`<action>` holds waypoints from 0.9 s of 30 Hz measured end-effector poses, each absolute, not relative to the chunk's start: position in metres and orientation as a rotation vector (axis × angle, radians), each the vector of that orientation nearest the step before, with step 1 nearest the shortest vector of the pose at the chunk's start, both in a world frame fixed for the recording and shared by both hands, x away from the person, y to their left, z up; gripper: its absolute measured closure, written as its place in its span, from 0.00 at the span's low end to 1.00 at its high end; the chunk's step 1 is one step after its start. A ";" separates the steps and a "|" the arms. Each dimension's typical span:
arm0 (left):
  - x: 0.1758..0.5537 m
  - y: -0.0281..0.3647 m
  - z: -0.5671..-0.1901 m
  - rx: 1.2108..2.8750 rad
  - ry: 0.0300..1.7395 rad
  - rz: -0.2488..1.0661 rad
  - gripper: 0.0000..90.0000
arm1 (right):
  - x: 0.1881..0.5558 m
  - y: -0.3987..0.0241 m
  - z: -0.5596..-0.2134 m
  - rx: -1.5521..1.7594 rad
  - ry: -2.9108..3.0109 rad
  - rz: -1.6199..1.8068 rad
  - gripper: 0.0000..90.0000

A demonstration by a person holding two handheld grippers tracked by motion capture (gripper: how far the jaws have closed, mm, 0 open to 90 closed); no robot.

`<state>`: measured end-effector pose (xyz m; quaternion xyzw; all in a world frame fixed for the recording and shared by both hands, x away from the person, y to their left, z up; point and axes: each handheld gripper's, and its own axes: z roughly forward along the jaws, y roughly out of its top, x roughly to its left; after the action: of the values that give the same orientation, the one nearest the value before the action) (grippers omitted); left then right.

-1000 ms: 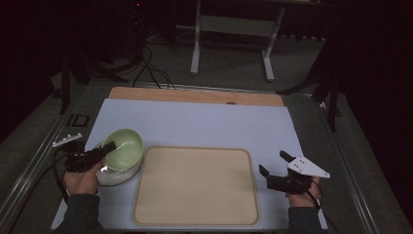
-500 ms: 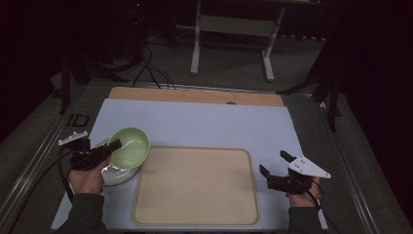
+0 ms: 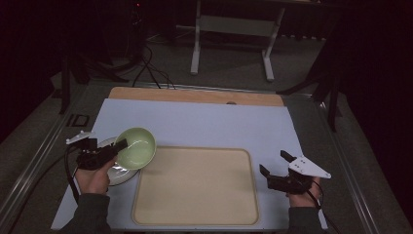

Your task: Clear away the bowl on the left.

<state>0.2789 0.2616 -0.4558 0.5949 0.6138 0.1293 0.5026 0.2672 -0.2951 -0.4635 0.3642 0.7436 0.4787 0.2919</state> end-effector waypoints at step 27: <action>0.282 0.233 -0.456 1.502 1.422 0.295 0.88 | 0.267 -0.296 -0.463 0.970 1.979 1.280 0.11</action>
<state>0.2818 0.2328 -0.4559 0.6216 0.5885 0.1219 0.5025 0.2669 -0.2960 -0.4630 0.3639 0.7425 0.4803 0.2923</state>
